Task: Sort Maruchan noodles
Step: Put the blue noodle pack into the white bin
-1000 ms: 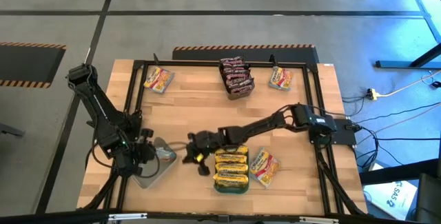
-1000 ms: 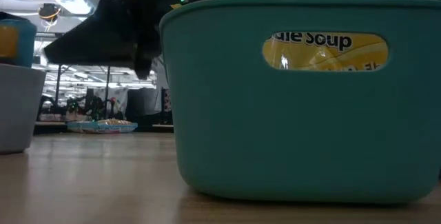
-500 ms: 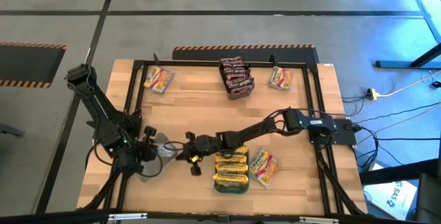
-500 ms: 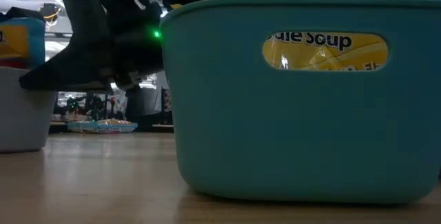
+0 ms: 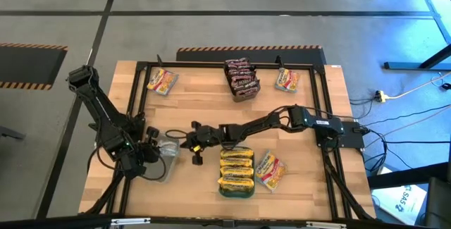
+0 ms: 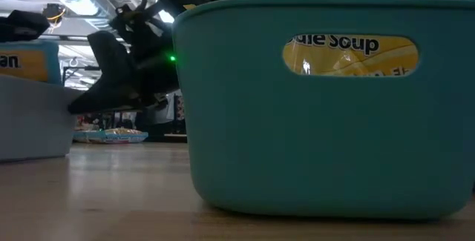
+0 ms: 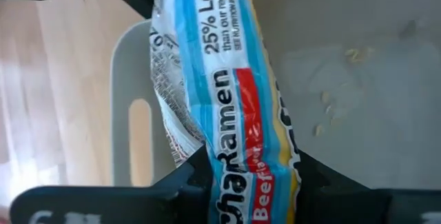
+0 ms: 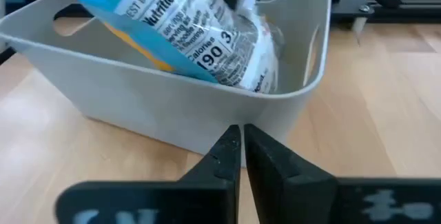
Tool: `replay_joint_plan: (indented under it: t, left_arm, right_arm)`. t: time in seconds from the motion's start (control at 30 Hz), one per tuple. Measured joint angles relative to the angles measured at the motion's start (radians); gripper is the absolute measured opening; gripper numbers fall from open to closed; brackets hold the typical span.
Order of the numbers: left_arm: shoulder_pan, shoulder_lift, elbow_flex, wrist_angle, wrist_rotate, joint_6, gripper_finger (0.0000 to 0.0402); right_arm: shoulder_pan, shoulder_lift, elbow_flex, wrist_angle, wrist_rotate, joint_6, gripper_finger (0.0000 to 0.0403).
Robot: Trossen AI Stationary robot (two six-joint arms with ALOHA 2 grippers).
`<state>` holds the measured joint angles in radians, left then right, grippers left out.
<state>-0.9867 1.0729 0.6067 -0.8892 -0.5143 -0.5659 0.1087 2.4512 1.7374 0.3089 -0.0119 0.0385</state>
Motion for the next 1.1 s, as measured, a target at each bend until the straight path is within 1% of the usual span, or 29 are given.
replay_joint_plan:
  t: [0.1, 0.2, 0.33, 0.47, 0.73, 0.83, 0.97, 1.1]
  left_arm:
    - [0.000, 0.000, 0.000, -0.009, -0.022, 0.001, 0.0093]
    - [0.007, 0.000, 0.000, -0.011, -0.047, -0.014, 0.0093]
    - [0.032, 0.000, 0.000, -0.012, -0.087, -0.062, 0.0093]
    - [0.055, 0.000, 0.000, -0.011, -0.108, -0.082, 0.0099]
    - [0.084, 0.000, 0.000, -0.012, -0.112, -0.076, 0.0151]
    - [0.097, 0.000, 0.000, -0.017, -0.144, -0.051, 0.0165]
    - [0.110, 0.000, 0.000, -0.015, -0.173, -0.035, 0.0167]
    - [0.134, 0.000, 0.000, -0.015, -0.228, -0.026, 0.0168]
  right_arm:
    - [-0.002, 0.000, 0.000, 0.001, -0.035, -0.017, 0.0024]
    - [-0.001, 0.000, 0.000, 0.000, -0.045, -0.017, 0.0024]
    - [0.003, 0.000, 0.000, 0.000, -0.124, -0.009, 0.0024]
    - [0.015, 0.000, 0.000, 0.009, -0.160, 0.009, 0.0024]
    - [0.031, -0.009, 0.000, -0.001, -0.164, 0.015, 0.0024]
    - [0.028, -0.019, 0.000, -0.017, -0.160, 0.037, 0.0024]
    - [0.028, -0.025, 0.000, -0.023, -0.156, 0.038, 0.0024]
    - [0.028, -0.035, -0.001, -0.033, -0.156, 0.062, 0.0024]
